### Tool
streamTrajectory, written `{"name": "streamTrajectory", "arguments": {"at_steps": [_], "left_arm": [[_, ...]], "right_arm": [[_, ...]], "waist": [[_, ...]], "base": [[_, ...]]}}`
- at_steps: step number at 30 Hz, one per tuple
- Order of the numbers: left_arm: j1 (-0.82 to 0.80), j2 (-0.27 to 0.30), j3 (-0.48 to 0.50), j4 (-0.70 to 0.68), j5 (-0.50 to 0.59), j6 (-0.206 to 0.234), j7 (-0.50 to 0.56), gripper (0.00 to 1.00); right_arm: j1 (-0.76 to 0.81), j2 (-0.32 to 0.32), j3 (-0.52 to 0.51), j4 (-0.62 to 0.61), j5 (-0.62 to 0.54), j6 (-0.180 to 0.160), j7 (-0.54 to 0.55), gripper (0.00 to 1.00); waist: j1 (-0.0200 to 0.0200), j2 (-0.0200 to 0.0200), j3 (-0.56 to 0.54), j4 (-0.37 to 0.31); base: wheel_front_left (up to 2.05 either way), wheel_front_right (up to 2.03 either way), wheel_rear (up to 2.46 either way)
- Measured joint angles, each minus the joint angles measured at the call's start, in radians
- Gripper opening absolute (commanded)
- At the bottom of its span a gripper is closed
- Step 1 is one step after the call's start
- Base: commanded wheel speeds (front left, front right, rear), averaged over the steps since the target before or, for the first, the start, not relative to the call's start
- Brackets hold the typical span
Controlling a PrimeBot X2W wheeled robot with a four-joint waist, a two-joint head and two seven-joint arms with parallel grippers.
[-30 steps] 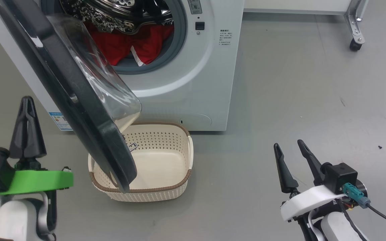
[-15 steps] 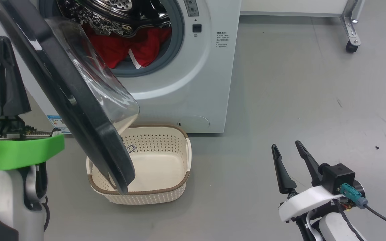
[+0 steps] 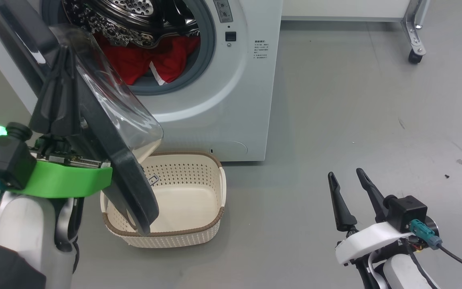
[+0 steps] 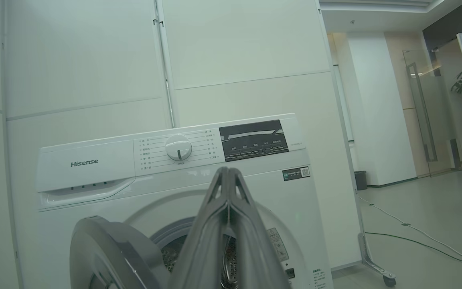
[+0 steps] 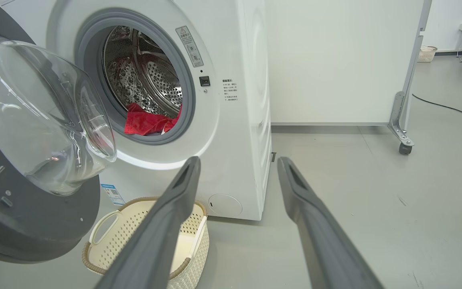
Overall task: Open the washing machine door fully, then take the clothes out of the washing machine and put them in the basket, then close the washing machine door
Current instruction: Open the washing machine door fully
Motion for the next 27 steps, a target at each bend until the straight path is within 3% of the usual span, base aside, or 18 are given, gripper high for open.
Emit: {"name": "streamTrajectory", "arguments": {"at_steps": [27], "left_arm": [[0.153, -0.056, -0.184, 0.108, -0.013, -0.033, 0.151, 0.00]], "right_arm": [[0.003, 0.026, -0.012, 0.018, -0.025, 0.037, 0.000, 1.00]], "waist": [[0.0000, 0.0000, -0.002, -0.015]], "base": [[0.00, 0.00, 0.00]]}}
